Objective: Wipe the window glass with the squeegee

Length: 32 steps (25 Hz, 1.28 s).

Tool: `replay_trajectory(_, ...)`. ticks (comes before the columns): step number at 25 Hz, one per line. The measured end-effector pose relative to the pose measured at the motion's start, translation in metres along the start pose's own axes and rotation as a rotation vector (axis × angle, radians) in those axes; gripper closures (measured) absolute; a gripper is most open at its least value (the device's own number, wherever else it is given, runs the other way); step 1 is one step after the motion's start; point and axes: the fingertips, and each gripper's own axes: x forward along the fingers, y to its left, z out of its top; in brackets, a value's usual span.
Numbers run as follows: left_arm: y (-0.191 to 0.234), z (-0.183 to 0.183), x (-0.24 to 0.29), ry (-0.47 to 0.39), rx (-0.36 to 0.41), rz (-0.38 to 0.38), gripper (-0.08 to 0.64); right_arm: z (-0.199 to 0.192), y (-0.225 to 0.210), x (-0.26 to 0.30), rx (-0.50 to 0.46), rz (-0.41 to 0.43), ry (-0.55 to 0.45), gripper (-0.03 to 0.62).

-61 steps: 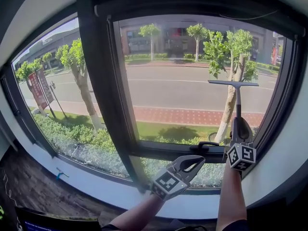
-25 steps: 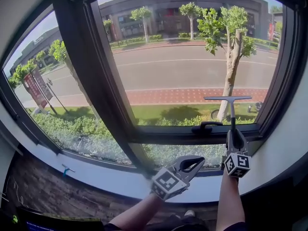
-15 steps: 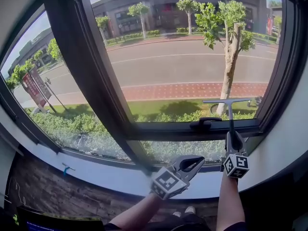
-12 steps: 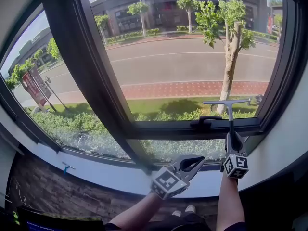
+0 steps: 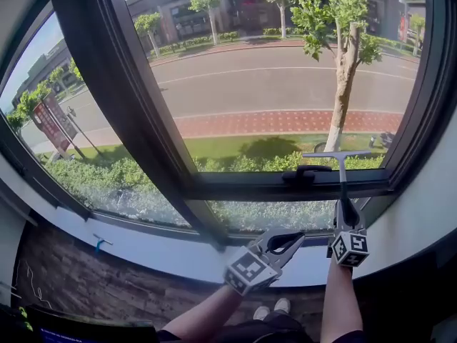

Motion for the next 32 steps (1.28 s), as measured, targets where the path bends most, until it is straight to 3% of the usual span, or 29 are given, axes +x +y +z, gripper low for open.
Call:
replay_trajectory(18, 0.005, -0.005, 0.01, -0.007, -0.021, 0.003, 0.558, -0.038, -0.009, -0.003, 0.041, -0.007, 0.075, 0.494)
replay_trajectory(32, 0.007, -0.005, 0.01, -0.01, -0.021, 0.015, 0.558, -0.041, -0.011, -0.005, 0.053, -0.006, 0.076, 0.494)
